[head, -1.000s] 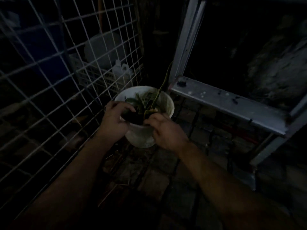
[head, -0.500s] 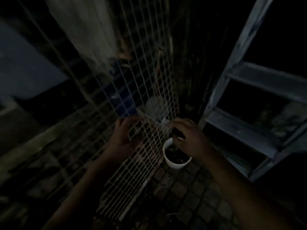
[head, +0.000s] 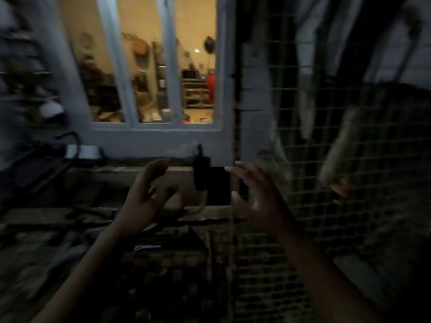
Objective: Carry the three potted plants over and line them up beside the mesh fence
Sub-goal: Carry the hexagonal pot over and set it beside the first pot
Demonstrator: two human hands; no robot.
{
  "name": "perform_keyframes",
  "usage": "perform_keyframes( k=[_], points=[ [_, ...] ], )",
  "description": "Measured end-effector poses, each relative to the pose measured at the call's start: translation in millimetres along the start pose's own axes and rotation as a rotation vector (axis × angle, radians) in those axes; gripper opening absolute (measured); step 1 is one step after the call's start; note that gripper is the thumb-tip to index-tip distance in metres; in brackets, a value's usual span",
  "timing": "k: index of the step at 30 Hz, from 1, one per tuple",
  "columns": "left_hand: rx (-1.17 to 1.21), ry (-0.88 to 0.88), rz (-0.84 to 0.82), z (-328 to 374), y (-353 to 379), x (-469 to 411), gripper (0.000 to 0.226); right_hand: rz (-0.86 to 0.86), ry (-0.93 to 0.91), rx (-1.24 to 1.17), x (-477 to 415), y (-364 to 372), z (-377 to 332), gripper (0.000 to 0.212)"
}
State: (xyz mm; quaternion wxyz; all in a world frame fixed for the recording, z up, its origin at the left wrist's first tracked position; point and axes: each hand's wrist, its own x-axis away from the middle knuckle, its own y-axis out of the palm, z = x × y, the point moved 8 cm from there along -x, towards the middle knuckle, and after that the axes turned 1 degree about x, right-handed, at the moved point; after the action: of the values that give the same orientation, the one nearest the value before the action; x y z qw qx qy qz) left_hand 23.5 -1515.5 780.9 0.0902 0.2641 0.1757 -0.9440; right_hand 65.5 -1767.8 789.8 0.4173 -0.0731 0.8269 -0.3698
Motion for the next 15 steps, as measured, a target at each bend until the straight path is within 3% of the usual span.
perform_keyframes(
  k=[8,15],
  points=[
    [-0.254,-0.166,0.320,-86,-300,2,0.048,-0.096,-0.186,-0.095,-183,203,-125,0.051],
    [-0.442,-0.395,0.503,-178,-455,2,0.062,-0.246,-0.278,-0.133,-303,387,-192,0.054]
  ],
)
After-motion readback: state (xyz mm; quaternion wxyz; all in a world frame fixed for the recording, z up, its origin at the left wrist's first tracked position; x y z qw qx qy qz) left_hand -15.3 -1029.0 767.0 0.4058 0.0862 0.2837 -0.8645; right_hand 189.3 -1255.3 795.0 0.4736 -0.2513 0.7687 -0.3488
